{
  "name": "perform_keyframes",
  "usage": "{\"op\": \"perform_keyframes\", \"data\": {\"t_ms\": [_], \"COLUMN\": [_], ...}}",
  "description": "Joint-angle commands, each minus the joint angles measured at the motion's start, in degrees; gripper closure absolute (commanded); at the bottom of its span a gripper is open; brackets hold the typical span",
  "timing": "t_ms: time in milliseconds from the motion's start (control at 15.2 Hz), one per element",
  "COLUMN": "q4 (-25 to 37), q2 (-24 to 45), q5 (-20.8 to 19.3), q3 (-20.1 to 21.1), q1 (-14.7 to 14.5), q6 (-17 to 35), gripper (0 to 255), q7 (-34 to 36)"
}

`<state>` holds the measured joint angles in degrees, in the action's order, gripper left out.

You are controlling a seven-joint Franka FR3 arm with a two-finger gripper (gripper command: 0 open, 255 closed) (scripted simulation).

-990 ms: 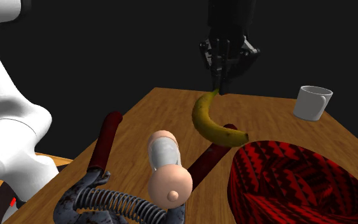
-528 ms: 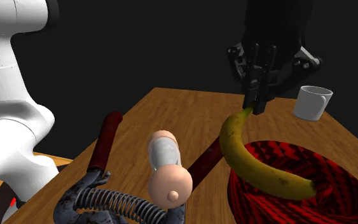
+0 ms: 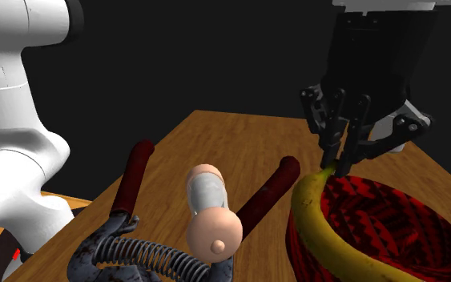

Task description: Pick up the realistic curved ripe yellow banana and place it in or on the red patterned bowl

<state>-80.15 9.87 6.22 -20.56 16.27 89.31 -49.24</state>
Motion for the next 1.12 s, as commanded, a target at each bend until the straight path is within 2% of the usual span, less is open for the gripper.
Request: {"op": "perform_keyframes", "data": {"t_ms": [0, 330, 858, 924, 1056], "q4": [-2.36, -7.36, -7.65, -7.66, -7.66], "q2": [-0.61, -1.48, -1.52, -1.53, -1.53], "q5": [-0.23, -0.53, -0.54, -0.54, -0.54], "q3": [0.03, 0.14, 0.15, 0.15, 0.15], "q1": [-0.16, -0.48, -0.49, -0.49, -0.49], "q6": [1.76, 5.95, 6.2, 6.2, 6.2], "gripper": [255, 255, 255, 0, 0], "q7": [0.0, -0.02, -0.02, -0.02, -0.02]}}
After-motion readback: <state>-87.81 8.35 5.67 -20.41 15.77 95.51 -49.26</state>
